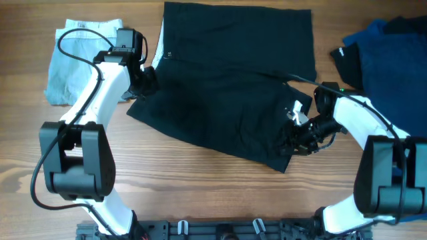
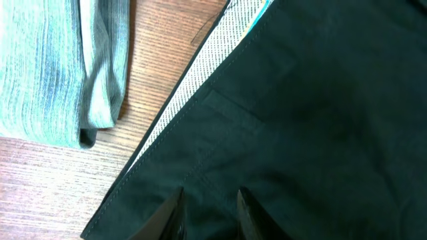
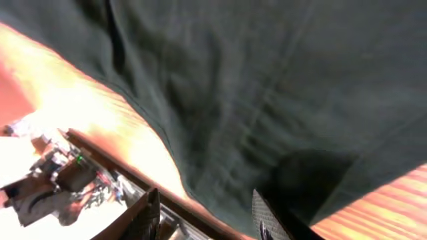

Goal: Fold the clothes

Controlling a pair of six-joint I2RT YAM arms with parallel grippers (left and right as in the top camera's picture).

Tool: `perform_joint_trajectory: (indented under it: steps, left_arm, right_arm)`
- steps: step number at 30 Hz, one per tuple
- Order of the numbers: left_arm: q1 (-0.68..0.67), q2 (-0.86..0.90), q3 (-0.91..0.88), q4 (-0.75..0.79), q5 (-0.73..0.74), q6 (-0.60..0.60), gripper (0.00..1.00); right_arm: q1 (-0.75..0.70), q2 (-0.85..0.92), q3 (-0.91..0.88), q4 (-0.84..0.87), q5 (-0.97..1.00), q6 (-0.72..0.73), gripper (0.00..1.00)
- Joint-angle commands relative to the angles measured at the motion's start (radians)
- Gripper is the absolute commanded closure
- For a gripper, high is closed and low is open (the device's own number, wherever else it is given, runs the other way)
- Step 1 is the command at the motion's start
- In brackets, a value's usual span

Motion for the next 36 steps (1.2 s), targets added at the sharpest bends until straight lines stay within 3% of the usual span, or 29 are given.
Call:
perform_joint_trajectory:
  steps: [1, 3, 5, 13, 18, 24, 26, 28, 29, 30, 31, 33, 35, 36]
  left_arm:
    - [0.003, 0.002, 0.0, 0.014, 0.049, 0.002, 0.75]
    - [0.003, 0.002, 0.0, 0.014, 0.062, 0.002, 0.76]
    - [0.003, 0.002, 0.0, 0.019, 0.061, 0.002, 0.75]
    - [0.003, 0.006, -0.001, 0.067, 0.061, 0.002, 0.75]
    - [0.003, 0.006, -0.001, 0.068, 0.061, 0.01, 0.75]
    - [0.003, 0.005, -0.001, 0.072, 0.063, 0.009, 0.76]
    - [0.003, 0.005, 0.0, 0.102, 0.112, 0.009, 0.78]
    - [0.003, 0.005, 0.0, 0.134, 0.177, 0.01, 0.78]
    - [0.004, 0.005, 0.0, 0.141, 0.185, 0.01, 0.76]
    - [0.008, 0.005, 0.0, 0.142, 0.201, 0.027, 0.75]
    - [0.013, 0.005, 0.0, 0.143, 0.246, 0.04, 0.73]
    - [0.028, 0.005, 0.0, 0.147, 0.318, 0.039, 0.64]
    - [0.03, 0.005, 0.0, 0.145, 0.316, 0.039, 0.0]
    - [0.03, 0.005, 0.0, 0.146, 0.316, 0.039, 0.0]
  right_arm:
    - [0.0, -0.148, 0.039, 0.174, 0.142, 0.197, 0.56]
    - [0.0, -0.173, 0.039, 0.3, 0.186, 0.24, 0.65]
    - [0.0, -0.145, 0.023, 0.401, 0.293, 0.239, 0.96]
    - [-0.001, 0.106, -0.02, 0.65, 0.426, 0.252, 0.96]
    - [-0.013, 0.192, -0.007, 0.751, 0.711, 0.273, 0.96]
    - [-0.049, 0.183, 0.206, 0.576, 0.74, 0.181, 0.96]
    - [-0.049, 0.151, 0.287, 0.503, 0.652, 0.135, 0.94]
    - [-0.049, 0.092, 0.381, 0.405, 0.541, 0.122, 0.84]
    - [-0.05, 0.035, 0.427, 0.351, 0.523, 0.126, 0.69]
    - [-0.051, -0.016, 0.44, 0.333, 0.524, 0.133, 0.42]
    - [-0.051, -0.069, 0.439, 0.323, 0.526, 0.129, 0.06]
    - [-0.051, -0.127, 0.439, 0.316, 0.536, 0.131, 0.01]
    - [-0.051, -0.141, 0.439, 0.316, 0.535, 0.131, 0.01]
    - [-0.051, -0.137, 0.439, 0.316, 0.535, 0.131, 0.01]
